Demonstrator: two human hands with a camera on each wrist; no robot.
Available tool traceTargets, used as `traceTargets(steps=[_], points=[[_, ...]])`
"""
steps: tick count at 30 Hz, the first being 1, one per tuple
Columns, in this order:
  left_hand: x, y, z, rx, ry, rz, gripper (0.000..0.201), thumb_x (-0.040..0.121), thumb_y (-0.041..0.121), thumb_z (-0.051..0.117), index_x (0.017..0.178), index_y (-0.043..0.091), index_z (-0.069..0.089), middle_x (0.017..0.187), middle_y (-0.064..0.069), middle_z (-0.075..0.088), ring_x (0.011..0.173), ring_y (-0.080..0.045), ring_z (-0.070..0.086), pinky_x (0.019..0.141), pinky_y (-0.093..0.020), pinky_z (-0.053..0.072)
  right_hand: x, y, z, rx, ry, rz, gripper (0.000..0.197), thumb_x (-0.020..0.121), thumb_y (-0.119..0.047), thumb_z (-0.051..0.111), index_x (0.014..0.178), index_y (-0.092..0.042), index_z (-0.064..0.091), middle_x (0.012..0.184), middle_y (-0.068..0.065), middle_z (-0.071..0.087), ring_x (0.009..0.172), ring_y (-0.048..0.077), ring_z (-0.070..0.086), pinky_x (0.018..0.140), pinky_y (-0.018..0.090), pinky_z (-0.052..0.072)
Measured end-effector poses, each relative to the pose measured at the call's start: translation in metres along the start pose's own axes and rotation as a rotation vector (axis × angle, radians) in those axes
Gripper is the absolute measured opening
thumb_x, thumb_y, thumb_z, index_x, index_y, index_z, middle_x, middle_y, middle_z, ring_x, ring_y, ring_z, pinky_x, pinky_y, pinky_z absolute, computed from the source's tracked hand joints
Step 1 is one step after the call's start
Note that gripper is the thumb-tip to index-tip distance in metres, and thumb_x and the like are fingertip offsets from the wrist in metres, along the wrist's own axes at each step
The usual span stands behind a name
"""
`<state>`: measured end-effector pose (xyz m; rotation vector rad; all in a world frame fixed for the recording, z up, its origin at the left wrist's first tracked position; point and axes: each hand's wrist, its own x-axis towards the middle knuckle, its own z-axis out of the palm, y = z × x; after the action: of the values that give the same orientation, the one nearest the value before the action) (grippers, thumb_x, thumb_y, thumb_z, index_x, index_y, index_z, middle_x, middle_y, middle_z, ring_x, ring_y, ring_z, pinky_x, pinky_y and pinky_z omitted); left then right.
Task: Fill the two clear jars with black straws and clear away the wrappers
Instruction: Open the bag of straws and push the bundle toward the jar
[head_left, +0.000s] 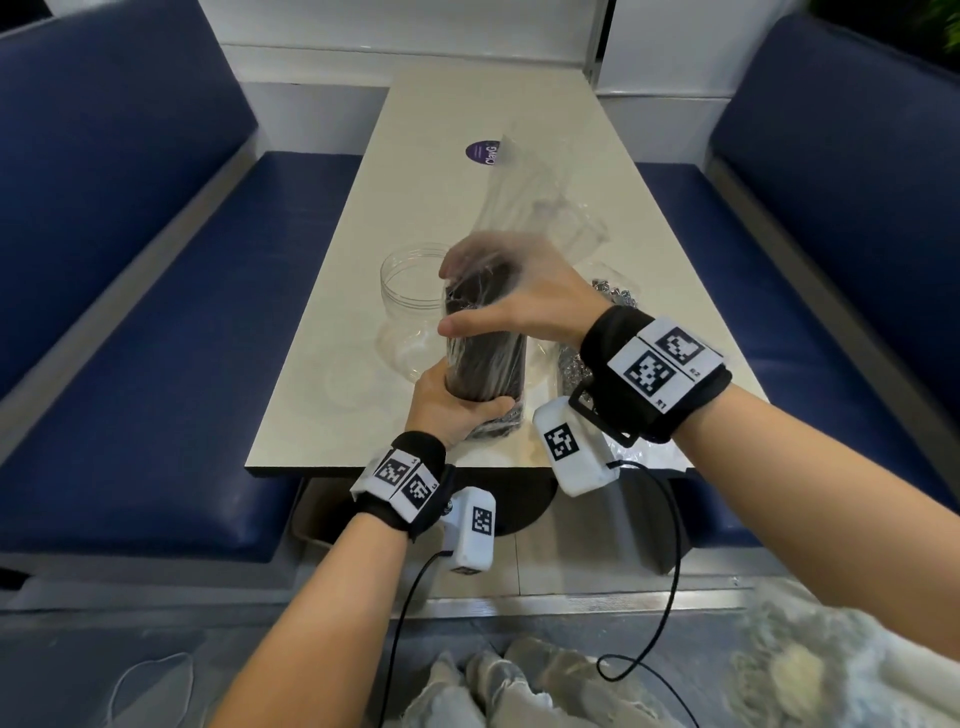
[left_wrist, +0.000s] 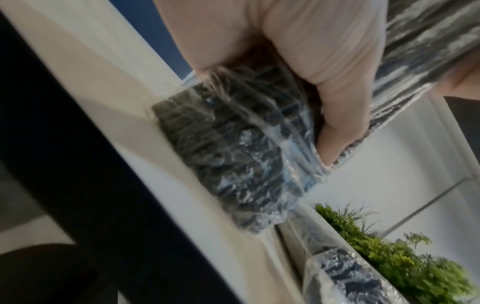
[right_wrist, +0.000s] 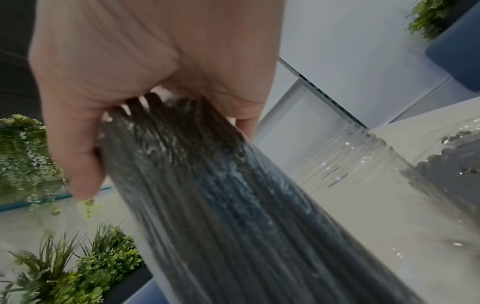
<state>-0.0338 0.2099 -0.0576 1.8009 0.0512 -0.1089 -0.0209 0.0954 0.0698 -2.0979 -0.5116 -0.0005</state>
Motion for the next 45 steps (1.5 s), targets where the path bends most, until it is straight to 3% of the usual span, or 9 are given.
traceTargets(steps=[6,10,16,20,24,30,35,42,45], points=[[-0.008,0.027,-0.006,0.007,0.042,0.126,0.07,0.055,0.017,0.09,0.114,0.018,0.053,0.101,0.01,0.059,0.095,-0.006,0.057,0.083,-0.018,0.046,-0.002,0.0,-0.001,-0.041,-0.007,-0.005,0.021,0.07,-0.013,0.076,0.085,-0.018,0.063,0.083,-0.019,0.058,0.083,-0.002,0.055,0.081,0.013,0.044],[-0.007,0.041,0.003,-0.086,0.101,0.14,0.064,0.06,0.015,0.087,0.116,0.009,0.056,0.105,0.0,0.061,0.101,-0.014,0.058,0.084,-0.024,0.047,-0.001,-0.001,0.003,-0.042,0.004,-0.029,0.019,0.07,-0.012,0.076,0.083,-0.017,0.064,0.084,-0.008,0.062,0.085,0.011,0.06,0.084,0.026,0.049],[-0.005,0.028,0.005,-0.064,0.063,0.103,0.052,0.068,0.006,0.082,0.112,0.01,0.054,0.099,0.003,0.058,0.096,-0.011,0.055,0.082,-0.022,0.043,-0.004,-0.001,0.0,-0.033,0.023,-0.042,0.028,0.066,-0.014,0.08,0.09,-0.009,0.066,0.087,-0.006,0.062,0.089,0.014,0.061,0.081,0.022,0.049],[-0.006,0.017,0.004,-0.024,0.023,0.071,0.054,0.063,0.009,0.085,0.111,0.008,0.058,0.099,-0.001,0.062,0.105,-0.022,0.063,0.086,-0.028,0.049,-0.007,-0.002,0.0,-0.074,0.006,-0.026,0.023,0.067,-0.016,0.079,0.076,-0.026,0.061,0.091,0.006,0.065,0.084,0.019,0.06,0.076,0.029,0.048],[-0.004,0.027,0.0,-0.04,0.04,0.131,0.063,0.057,0.017,0.089,0.11,0.016,0.055,0.108,0.001,0.062,0.106,-0.015,0.059,0.089,-0.027,0.048,-0.007,0.0,0.003,-0.068,0.019,-0.034,0.029,0.07,-0.017,0.076,0.068,-0.036,0.055,0.094,0.012,0.066,0.085,0.026,0.061,0.076,0.037,0.05],[-0.001,0.032,0.01,-0.045,0.108,0.158,0.045,0.069,0.009,0.081,0.107,0.011,0.058,0.094,0.002,0.062,0.09,-0.012,0.06,0.067,-0.006,0.048,-0.005,0.001,0.001,-0.049,0.036,-0.004,0.026,0.068,-0.016,0.078,0.07,-0.032,0.058,0.08,-0.005,0.062,0.074,0.007,0.057,0.066,0.014,0.047],[-0.003,0.02,0.01,-0.042,0.066,0.119,0.049,0.067,0.006,0.082,0.11,0.008,0.058,0.095,0.001,0.062,0.092,-0.014,0.06,0.075,-0.018,0.048,-0.009,0.001,0.0,0.017,0.037,0.003,0.027,0.065,-0.015,0.079,0.084,-0.022,0.061,0.087,0.002,0.065,0.088,0.023,0.062,0.08,0.037,0.053],[0.0,0.03,0.005,-0.05,0.058,0.178,0.072,0.054,0.022,0.091,0.115,0.008,0.056,0.106,0.0,0.065,0.099,-0.012,0.061,0.08,-0.02,0.051,-0.009,0.002,0.003,-0.01,0.076,-0.007,0.025,0.064,-0.022,0.077,0.083,-0.022,0.061,0.09,0.007,0.067,0.089,0.027,0.062,0.081,0.044,0.052],[-0.001,0.034,0.01,-0.091,0.109,0.186,0.059,0.062,0.015,0.086,0.113,0.004,0.057,0.104,-0.005,0.066,0.098,-0.017,0.063,0.084,-0.026,0.054,-0.009,0.002,0.005,-0.009,0.062,-0.006,0.025,0.062,-0.022,0.076,0.082,-0.023,0.062,0.089,0.005,0.067,0.089,0.025,0.062,0.083,0.043,0.053]])
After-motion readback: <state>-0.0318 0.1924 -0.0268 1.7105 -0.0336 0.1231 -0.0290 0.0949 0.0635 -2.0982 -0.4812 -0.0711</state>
